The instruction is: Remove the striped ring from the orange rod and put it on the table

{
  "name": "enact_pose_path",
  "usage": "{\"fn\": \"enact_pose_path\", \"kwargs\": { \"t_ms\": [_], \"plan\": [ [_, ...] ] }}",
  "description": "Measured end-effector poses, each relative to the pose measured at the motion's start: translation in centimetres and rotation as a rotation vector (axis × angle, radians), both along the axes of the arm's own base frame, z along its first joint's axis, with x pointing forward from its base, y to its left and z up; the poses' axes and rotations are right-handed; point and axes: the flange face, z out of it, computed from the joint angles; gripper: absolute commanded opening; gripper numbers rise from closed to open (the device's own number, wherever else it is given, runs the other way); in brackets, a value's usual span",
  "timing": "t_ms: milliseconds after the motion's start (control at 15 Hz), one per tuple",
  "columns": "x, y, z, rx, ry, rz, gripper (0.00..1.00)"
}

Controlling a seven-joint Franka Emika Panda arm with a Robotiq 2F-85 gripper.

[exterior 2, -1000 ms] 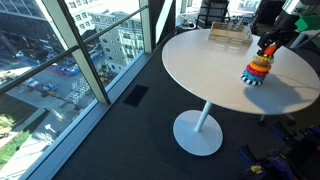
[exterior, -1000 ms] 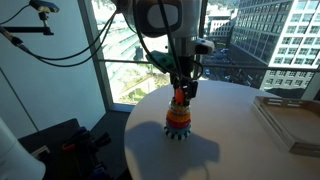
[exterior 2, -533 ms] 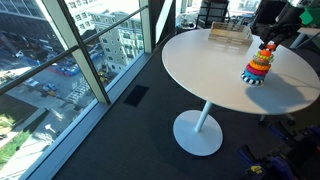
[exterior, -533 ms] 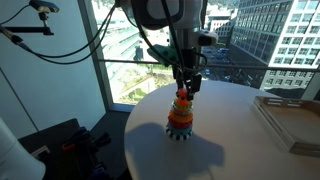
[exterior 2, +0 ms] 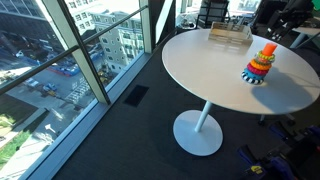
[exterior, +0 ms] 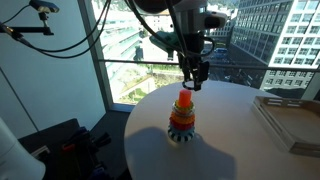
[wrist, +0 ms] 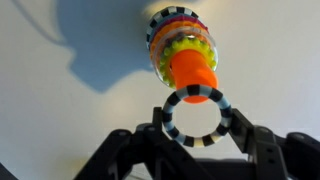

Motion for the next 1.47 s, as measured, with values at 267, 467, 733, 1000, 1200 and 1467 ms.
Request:
{"fn": "enact_pose_path", "kwargs": {
  "t_ms": [267,467,733,1000,1200,1467],
  "plan": [
    [-0.9,-2.7,0.6,0.003,0.0,-0.055,0.41],
    [-2.1,-4.9,0.0,0.014,0.028,-0.1,0.41],
    [-3.4,-7.2,-1.9,0.035,0.09,-0.15,0.41],
    [-4.5,-8.6,-4.6,0.059,0.168,-0.179,0.41],
    [-4.8,-9.1,-6.9,0.056,0.225,-0.174,0.41],
    [-4.9,-9.2,-10.4,0.041,0.306,-0.155,0.41]
  ]
}}
